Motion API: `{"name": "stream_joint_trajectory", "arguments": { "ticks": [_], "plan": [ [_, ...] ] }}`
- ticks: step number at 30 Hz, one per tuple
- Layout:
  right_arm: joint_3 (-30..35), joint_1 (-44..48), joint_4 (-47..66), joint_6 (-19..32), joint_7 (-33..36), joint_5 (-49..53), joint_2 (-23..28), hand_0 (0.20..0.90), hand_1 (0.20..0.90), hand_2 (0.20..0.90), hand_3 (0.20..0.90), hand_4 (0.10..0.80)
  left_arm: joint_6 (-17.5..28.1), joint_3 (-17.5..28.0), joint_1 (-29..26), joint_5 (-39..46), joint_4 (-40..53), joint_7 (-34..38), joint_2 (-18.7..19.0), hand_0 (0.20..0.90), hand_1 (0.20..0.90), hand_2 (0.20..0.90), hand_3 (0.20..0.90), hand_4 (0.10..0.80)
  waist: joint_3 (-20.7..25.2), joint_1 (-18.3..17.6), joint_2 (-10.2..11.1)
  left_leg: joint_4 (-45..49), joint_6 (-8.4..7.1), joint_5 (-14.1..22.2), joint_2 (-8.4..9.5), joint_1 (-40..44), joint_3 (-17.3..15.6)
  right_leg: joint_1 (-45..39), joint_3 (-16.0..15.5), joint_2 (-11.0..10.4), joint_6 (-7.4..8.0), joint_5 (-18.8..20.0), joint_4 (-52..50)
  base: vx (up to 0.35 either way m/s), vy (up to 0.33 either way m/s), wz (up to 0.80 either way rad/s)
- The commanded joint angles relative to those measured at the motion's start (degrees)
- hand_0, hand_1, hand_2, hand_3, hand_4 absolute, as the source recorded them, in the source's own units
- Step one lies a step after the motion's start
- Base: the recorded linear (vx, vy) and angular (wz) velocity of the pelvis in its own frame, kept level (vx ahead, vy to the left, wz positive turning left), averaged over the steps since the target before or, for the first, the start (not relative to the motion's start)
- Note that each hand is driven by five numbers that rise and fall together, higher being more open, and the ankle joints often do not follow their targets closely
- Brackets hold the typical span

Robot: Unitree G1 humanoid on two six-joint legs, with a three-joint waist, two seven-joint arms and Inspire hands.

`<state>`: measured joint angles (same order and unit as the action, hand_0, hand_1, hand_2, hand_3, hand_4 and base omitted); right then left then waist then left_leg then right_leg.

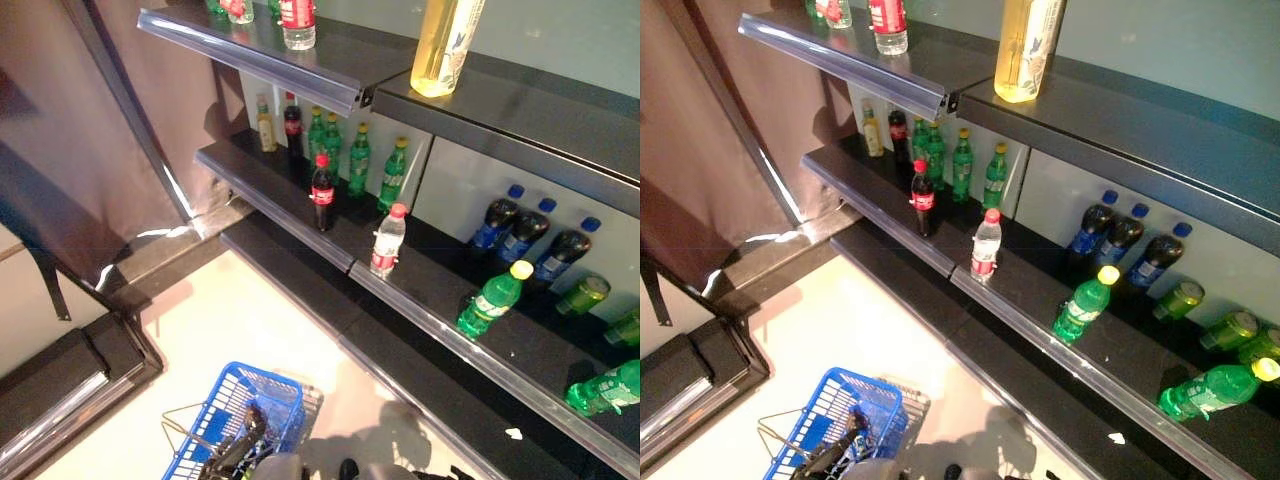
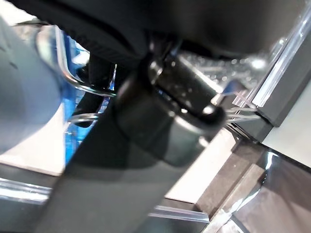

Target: Pick up the drink and place into the basket.

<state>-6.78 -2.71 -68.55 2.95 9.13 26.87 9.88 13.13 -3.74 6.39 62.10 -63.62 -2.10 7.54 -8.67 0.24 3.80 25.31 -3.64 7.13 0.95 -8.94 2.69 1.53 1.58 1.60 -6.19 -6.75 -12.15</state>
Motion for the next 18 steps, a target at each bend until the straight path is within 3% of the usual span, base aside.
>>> {"name": "stream_joint_trajectory", "arguments": {
  "ticks": [1, 3, 4, 5, 7, 11, 15, 17, 18],
  "plan": [
    [-1.41, 0.65, -0.34, -0.86, 0.14, -1.14, 3.87, 0.9, 0.9, 0.9, 0.9, 0.8, 7.6, 1.22, -1.6, 1.85, 10.62, -6.28, 0.27, 0.3, 0.3, 0.3, 0.2, 0.1, 0.36, 1.37, 0.67, -16.55, 1.92, -14.26, -6.21, 1.81, 5.18, -3.38, 4.02, -0.77, 6.44, 6.93, 7.6, 0.293, 0.361, -0.86],
    [-0.34, 0.29, -1.1, -1.16, -0.6, -0.3, 4.29, 0.9, 0.9, 0.9, 0.9, 0.8, 7.43, 2.6, -0.37, 2.7, 10.27, -6.94, -0.45, 0.3, 0.3, 0.3, 0.2, 0.1, 0.3, 2.62, 0.28, -23.57, 0.2, -17.16, -9.32, 2.09, 10.74, -4.86, 9.04, -1.06, 7.35, 6.35, 8.37, 0.242, 0.32, -0.96],
    [-0.34, 0.27, -1.1, -1.15, -0.61, -0.3, 4.29, 0.9, 0.9, 0.9, 0.9, 0.8, 7.43, 2.59, -0.35, 2.71, 10.27, -6.94, -0.45, 0.3, 0.3, 0.3, 0.2, 0.1, 0.2, 2.71, 0.31, -23.8, 0.2, -17.23, -9.34, 2.37, 10.63, -5.01, 9.12, -1.09, 7.34, 6.32, 8.38, 0.203, 0.38, -0.87],
    [1.04, -0.6, -1.78, -0.8, -1.21, -0.19, 4.33, 0.9, 0.9, 0.9, 0.9, 0.8, 7.44, 3.37, 0.25, 2.23, 9.98, -7.46, -1.29, 0.3, 0.3, 0.3, 0.2, 0.1, 0.01, 2.9, -0.03, -26.25, -0.52, -17.51, -10.75, 1.89, 11.18, -5.75, 10.75, -2.27, 8.3, 6.09, 8.8, 0.137, 0.382, -0.79],
    [2.03, -1.06, -2.49, 0.36, -2.13, -0.89, 4.13, 0.9, 0.9, 0.9, 0.9, 0.8, 7.68, 3.34, -0.22, 1.41, 9.83, -7.51, -1.65, 0.3, 0.3, 0.3, 0.2, 0.1, -0.43, 2.73, -0.34, -24.63, -0.81, -16.86, -10.68, 1.05, 11.19, -6.07, 11.43, -4.1, 9.49, 5.86, 8.7, 0.105, 0.451, -0.8],
    [2.65, -1.23, -2.5, 2.51, -2.56, -0.42, 3.11, 0.9, 0.9, 0.9, 0.9, 0.8, 6.31, 1.59, -2.42, -3.57, 10.5, -4.64, -0.03, 0.3, 0.3, 0.3, 0.2, 0.1, -1.28, 1.45, -0.93, -23.14, -1.05, -12.07, -7.95, 4.12, 9.04, -4.16, 9.8, -9.54, 13.45, 7.54, 7.95, 0.066, 0.369, -0.79],
    [2.45, -1.88, -1.58, 4.12, -3.4, -3.27, 2.08, 0.9, 0.9, 0.9, 0.9, 0.8, 7.2, 0.18, -2.78, -7.35, 10.18, -3.95, 2.65, 0.3, 0.3, 0.3, 0.2, 0.1, -1.37, 0.95, -1.16, -24.06, 0.31, -10.13, -6.07, 7.33, 6.69, -2.23, 8.32, -12.89, 15.22, 11.38, 9.5, 0.053, 0.181, -0.29],
    [1.34, -1.68, -0.65, 4.11, -3.25, -5.04, 1.57, 0.9, 0.9, 0.9, 0.9, 0.8, 6.87, 1.52, -2.38, -5.9, 9.69, -4.92, 4.16, 0.3, 0.3, 0.3, 0.2, 0.1, -1.57, 1.42, -1.29, -24.29, 0.71, -9.34, -5.74, 8.39, 5.37, -0.94, 4.88, -13.7, 15.76, 12.39, 9.5, 0.024, 0.092, -0.53],
    [0.52, -1.49, 0.05, 4.07, -3.13, -6.28, 1.46, 0.9, 0.9, 0.9, 0.9, 0.8, 6.9, 2.75, -1.99, -6.53, 9.75, -5.42, 4.76, 0.3, 0.3, 0.3, 0.2, 0.1, -1.63, 2.27, -1.27, -24.67, 0.61, -9.22, -6.11, 9.1, 3.33, -0.57, 0.73, -14.54, 16.18, 12.91, 9.5, -0.02, 0.006, -0.6]
  ]
}}
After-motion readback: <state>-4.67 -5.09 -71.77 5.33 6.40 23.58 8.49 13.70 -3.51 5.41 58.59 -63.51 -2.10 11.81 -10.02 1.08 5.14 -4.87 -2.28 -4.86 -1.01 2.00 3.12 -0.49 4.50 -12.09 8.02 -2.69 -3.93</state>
